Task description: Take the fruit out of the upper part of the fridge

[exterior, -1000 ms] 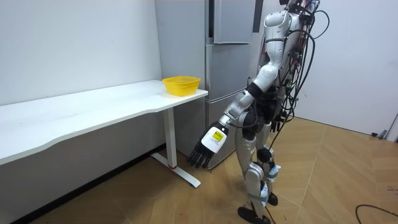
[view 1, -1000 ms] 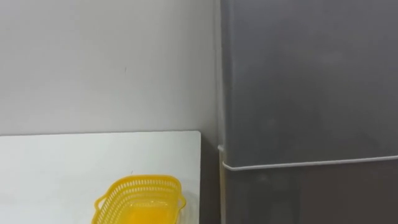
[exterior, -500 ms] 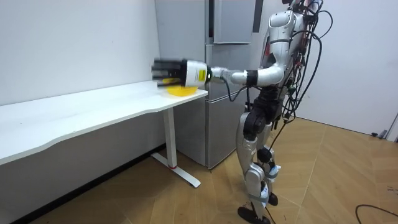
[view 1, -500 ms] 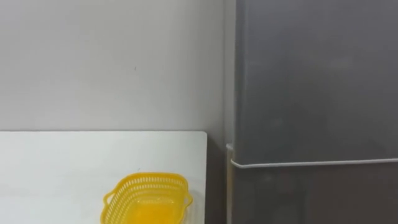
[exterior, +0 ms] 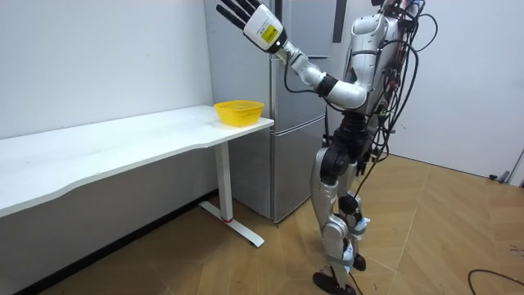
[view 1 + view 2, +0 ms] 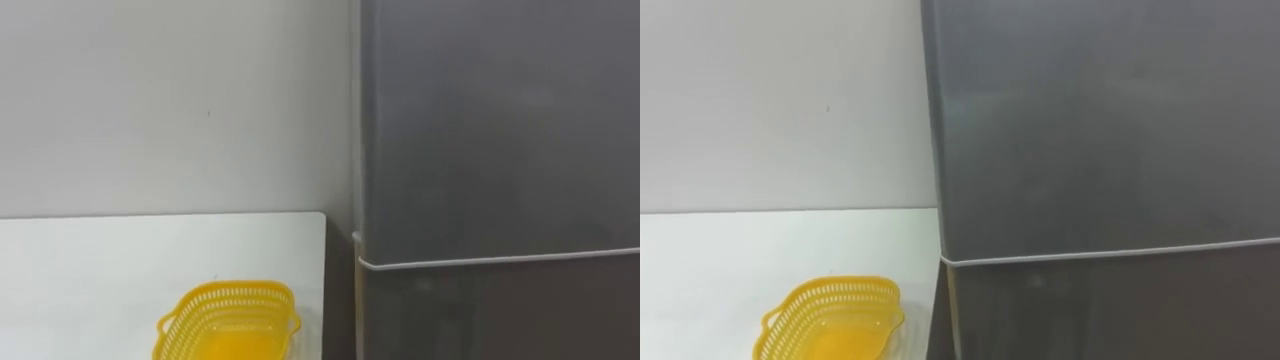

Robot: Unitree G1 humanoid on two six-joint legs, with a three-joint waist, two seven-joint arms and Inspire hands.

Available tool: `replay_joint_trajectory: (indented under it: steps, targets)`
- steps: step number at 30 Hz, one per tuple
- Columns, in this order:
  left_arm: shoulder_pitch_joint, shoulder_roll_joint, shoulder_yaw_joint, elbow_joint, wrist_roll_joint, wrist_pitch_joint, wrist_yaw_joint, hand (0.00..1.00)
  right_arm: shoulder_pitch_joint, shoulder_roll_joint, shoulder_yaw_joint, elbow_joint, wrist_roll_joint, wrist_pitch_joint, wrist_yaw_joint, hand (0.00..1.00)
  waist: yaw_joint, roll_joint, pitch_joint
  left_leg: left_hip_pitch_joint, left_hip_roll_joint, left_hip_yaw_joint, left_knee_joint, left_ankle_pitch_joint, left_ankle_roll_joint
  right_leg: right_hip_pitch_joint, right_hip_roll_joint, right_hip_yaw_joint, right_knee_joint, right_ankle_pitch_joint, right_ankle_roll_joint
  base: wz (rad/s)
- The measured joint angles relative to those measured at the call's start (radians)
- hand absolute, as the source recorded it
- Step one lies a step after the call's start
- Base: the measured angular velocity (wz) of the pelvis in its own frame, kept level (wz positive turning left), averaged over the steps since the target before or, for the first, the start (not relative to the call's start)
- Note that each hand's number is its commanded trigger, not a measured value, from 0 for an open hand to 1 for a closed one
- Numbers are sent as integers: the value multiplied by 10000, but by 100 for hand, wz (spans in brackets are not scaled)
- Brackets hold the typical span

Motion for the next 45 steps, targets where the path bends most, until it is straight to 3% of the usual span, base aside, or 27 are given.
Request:
replay_joint_trajectory:
  steps: [6, 13, 22, 26, 30, 37, 45]
  targets:
    - [-225, 8, -1389, -364, -1459, 29, -2172, 0, -5, 9, 189, 116, -47, 17, 169, 0, -82, -142, -10, -57, 2, 44, -21, 1, 0, -103, 16, -3, 34, 13, -9, -2]
    - [-679, 30, -2537, -359, -1458, 410, -4229, 0, -409, 6, 366, 129, -153, 0, -23, 0, -492, -179, 28, -241, 9, 66, -19, 1, 0, -262, 65, 19, 12, 34, -11, -1]
    - [-966, 106, -2963, -350, -1590, 929, -5945, 0, -652, -2, 429, 514, -274, 28, 8, 0, -645, -75, -4, -191, 57, 46, -31, 1, 0, -258, 127, 240, 9, 54, -40, -7]
    - [-970, 103, -3168, -250, -1865, 1221, -6558, 0, -771, -34, 492, 600, -221, 141, 8, 0, -801, -18, 63, -189, 68, 234, -45, 1, 0, -280, 126, 252, 14, 55, -42, -4]
    - [-970, 110, -3401, -134, -1882, 1653, -7284, 0, -808, -33, 585, 638, -205, 141, 16, 0, -945, 43, 41, -178, 69, 293, -46, 1, 0, -275, 131, 343, 17, 62, -51, -5]
    - [-971, 115, -3555, -92, -2248, 1922, -8287, 0, -810, -40, 589, 634, -79, 152, 1, 0, -1059, 59, 29, -178, 96, 357, -44, 1, 0, -329, 149, 407, 35, 72, -68, -1]
    - [-974, 116, -3580, -84, -2249, 1972, -8832, 0, -813, -41, 783, 634, -66, 150, 8, 0, -1070, 1, 28, -161, 115, 429, -44, 2, -2, -348, 164, 422, 51, 78, -77, 0]
